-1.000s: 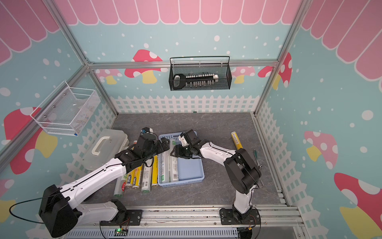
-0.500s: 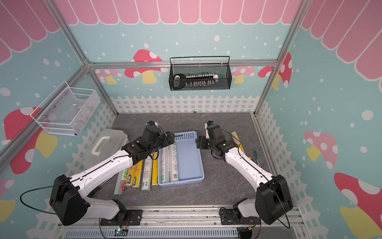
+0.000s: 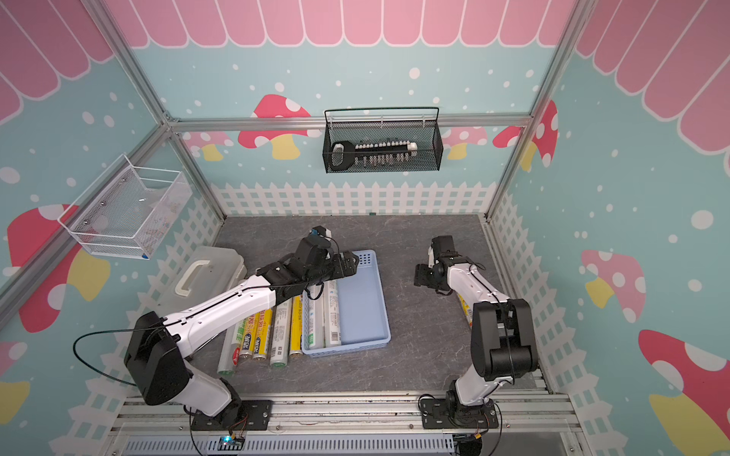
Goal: Put the plastic wrap into the basket
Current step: Pick up the plastic wrap from the center of the board.
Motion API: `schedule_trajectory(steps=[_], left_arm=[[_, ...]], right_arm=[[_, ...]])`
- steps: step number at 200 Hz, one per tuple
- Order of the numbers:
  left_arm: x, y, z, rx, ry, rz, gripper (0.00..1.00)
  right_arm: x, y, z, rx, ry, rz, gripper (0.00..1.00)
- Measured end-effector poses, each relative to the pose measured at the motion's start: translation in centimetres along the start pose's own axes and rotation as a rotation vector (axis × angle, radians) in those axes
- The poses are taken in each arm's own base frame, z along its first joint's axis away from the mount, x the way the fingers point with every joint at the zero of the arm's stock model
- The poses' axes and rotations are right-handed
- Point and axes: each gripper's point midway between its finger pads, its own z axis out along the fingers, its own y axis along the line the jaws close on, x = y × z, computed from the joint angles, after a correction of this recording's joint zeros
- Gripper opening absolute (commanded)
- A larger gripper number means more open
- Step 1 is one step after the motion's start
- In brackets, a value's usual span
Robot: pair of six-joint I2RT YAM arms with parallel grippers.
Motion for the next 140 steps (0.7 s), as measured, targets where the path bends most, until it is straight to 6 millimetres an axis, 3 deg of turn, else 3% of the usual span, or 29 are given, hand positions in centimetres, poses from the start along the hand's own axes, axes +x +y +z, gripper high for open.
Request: schedule_trajectory(steps=[59,140], left_arm=[[-1.3,-4.1,-0.1,0.094,0.008,0.116,0.99],[-1.1,-4.2,-0.5,0.091,0.037,0.201,0.99]], right_arm=[[-0.7,-2.4,-0.9,0.113,0.021,-0.084,0.76],[-0.6,-7.0,-1.7,0.227,0.045,-0.068,0.77]])
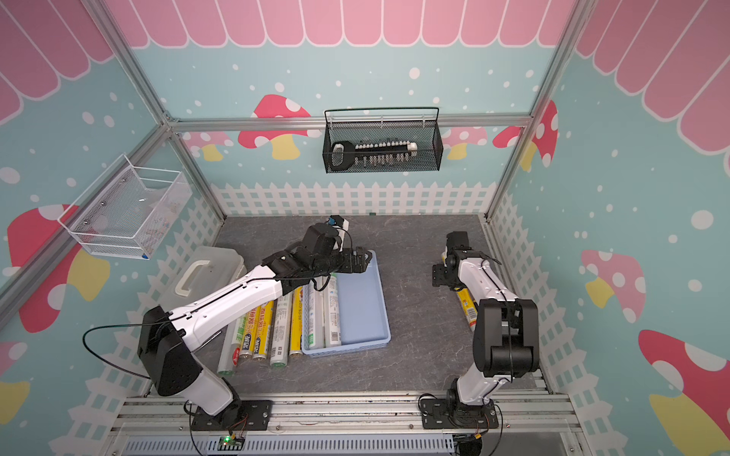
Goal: Put the plastic wrap into the basket
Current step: Pick up the plastic wrap from the center of the board.
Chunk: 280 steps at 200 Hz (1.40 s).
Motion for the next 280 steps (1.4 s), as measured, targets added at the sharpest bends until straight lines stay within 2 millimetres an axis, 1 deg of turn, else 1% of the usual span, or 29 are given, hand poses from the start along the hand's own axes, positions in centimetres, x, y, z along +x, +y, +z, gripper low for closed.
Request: schedule_trajectory(steps=[18,35,57,84,109,150,155,169,182,194,218,244,280], left_arm=[[0.4,-0.3,0.4,0.003,0.019,0.009,0.99],[0.8,-1.2,1.2,0.017,0.046,0.021,0.99],[1.6,-2.6,2.1,0.038,0.081,0.036,0.99],[2.7,-3.9,2.7,0.072,0.119,0.047,0.99],[3.2,-4.2,2.9,0.089,0.143,0.046,0.99],[3.4,-4.9,3.6,0.117,0.171,0.041,0.99],[3.5,-5.0,3.8,0.122,0.177,0.041,0.99],[3.6,-5.3,4.1,0.133,0.188,0.037,0.99],[3.8,-5.4,4.3,0.139,0.198,0.035,0.99],[4.0,-5.4,4.3,0.141,0.207,0.034,0.99],[4.1,-5.4,4.3,0.143,0.213,0.032,0.99],[4.1,-5.5,4.3,0.145,0.215,0.031,0.99],[4.1,-5.5,4.3,0.144,0.216,0.027,0.99]], right_arm=[[0.0,-0.7,0.1,-0.002,0.001,0.015,0.77],[-0.4,-1.2,0.4,-0.015,0.012,0.031,0.77],[-0.8,-2.0,1.5,-0.020,0.031,0.042,0.77],[-1.3,-2.7,2.5,-0.024,0.066,0.030,0.76],[-1.6,-3.4,3.4,-0.017,0.091,0.009,0.76],[-0.7,-4.0,5.2,-0.023,0.172,-0.021,0.73],[-0.6,-4.0,5.5,-0.026,0.183,-0.025,0.73],[-0.1,-3.8,6.3,-0.038,0.212,-0.031,0.69],[0.5,-3.4,6.6,-0.061,0.239,-0.031,0.68],[0.7,-2.8,6.5,-0.094,0.247,-0.028,0.65],[0.6,-1.7,6.3,-0.153,0.240,-0.014,0.63],[0.8,-0.6,6.3,-0.166,0.249,-0.024,0.60],[2.1,0.2,6.6,-0.166,0.289,-0.046,0.55]])
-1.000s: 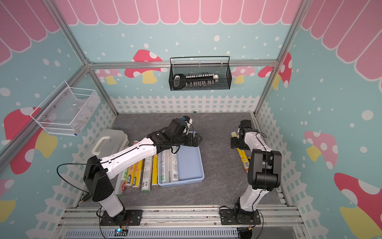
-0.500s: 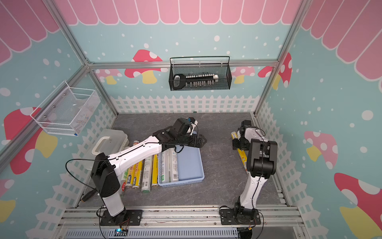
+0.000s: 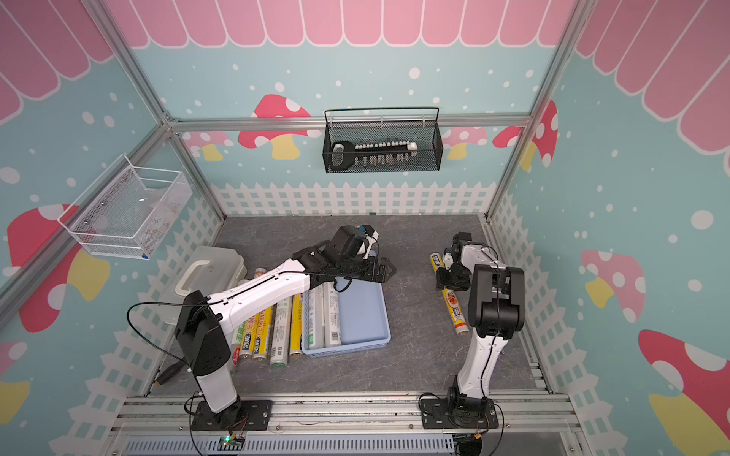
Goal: Put the plastic wrap into the basket
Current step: Pick up the plastic wrap from the center of the board.
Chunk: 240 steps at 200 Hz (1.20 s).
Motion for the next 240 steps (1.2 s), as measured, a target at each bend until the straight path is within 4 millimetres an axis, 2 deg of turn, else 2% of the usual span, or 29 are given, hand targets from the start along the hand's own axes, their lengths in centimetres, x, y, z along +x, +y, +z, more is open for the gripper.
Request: schedule_trajectory(steps=[21,68,85,104,124,149,167,182,218,240], left_arm=[[0.0,0.0,0.0,0.000,0.000,0.000,0.99],[0.0,0.1,0.0,-0.003,-0.002,-0.011,0.99],[-0.1,0.3,0.0,-0.015,-0.008,-0.019,0.99],[-0.1,1.0,-0.3,-0.050,-0.025,-0.027,0.99],[-0.3,1.8,-1.3,-0.097,-0.059,-0.036,0.99],[-1.0,2.7,-3.3,-0.151,-0.130,-0.049,0.99],[-1.4,3.4,-4.9,-0.181,-0.184,-0.063,0.99],[-1.5,4.0,-5.9,-0.200,-0.223,-0.080,0.99],[-1.1,6.0,-7.6,-0.251,-0.297,-0.137,0.99],[-0.3,7.5,-8.3,-0.289,-0.321,-0.180,0.99]], right_arm=[[0.0,0.0,0.0,0.001,0.002,0.001,0.52],[0.2,0.4,0.0,0.006,0.004,-0.012,0.35],[0.9,1.1,-0.2,0.000,0.011,-0.020,0.28],[1.6,2.2,-2.0,-0.010,-0.018,-0.025,0.22],[1.1,3.7,-6.5,-0.042,-0.144,-0.029,0.19],[0.4,6.3,-13.3,-0.138,-0.354,-0.032,0.18],[0.9,8.8,-16.1,-0.249,-0.445,-0.033,0.18],[1.6,11.4,-16.8,-0.349,-0.461,-0.037,0.18],[3.5,18.0,-16.0,-0.539,-0.393,-0.073,0.18],[4.1,21.6,-16.2,-0.623,-0.371,-0.101,0.18]])
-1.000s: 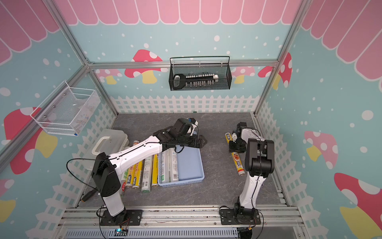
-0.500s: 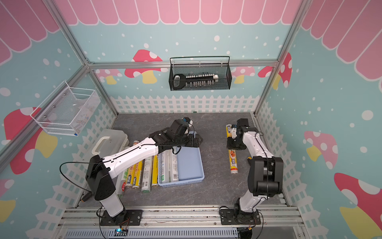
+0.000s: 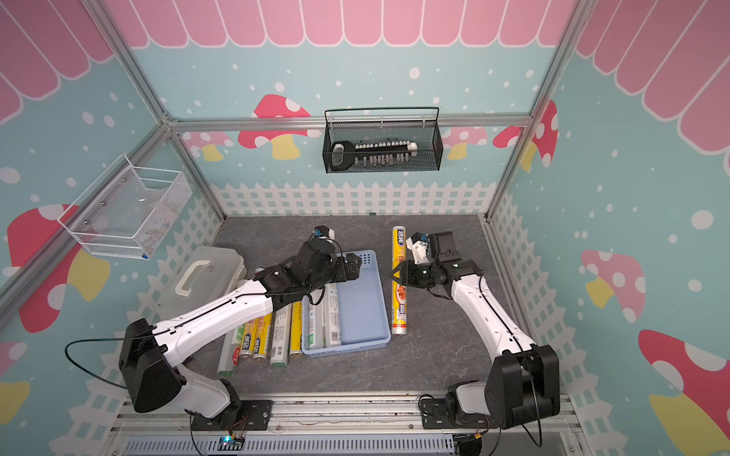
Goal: Put the plastic wrap into the basket
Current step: Pick up the plastic wrap from the center of the board, then place the plastic wrap in the basket.
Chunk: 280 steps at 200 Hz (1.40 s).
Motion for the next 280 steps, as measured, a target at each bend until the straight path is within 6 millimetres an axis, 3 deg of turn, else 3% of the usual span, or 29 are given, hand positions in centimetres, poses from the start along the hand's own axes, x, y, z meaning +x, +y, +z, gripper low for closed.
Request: schedule_trajectory(steps=[19,53,126,162,235,280], left_arm=[[0.1,1.8,-0.5,-0.042,-0.025,-0.037,0.99],[-0.4,4.1,-1.9,-0.090,-0.082,-0.092,0.99],[-0.3,6.3,-2.8,-0.136,-0.127,-0.144,0.99],[-0.1,6.9,-2.8,-0.148,-0.127,-0.148,0.99],[-0.5,7.8,-3.6,-0.156,-0.150,-0.164,0.99],[-0.2,8.2,-3.7,-0.163,-0.150,-0.168,0.99]], right_arm=[[0.3,1.8,1.6,-0.054,0.021,-0.007,0.18],[1.5,3.0,5.2,-0.079,0.109,0.013,0.18],[3.4,6.9,11.0,-0.119,0.237,-0.051,0.19],[4.6,6.2,13.8,-0.067,0.292,-0.048,0.23],[6.1,3.5,16.9,-0.009,0.339,0.047,0.31],[7.0,2.4,18.3,0.010,0.364,0.092,0.42]])
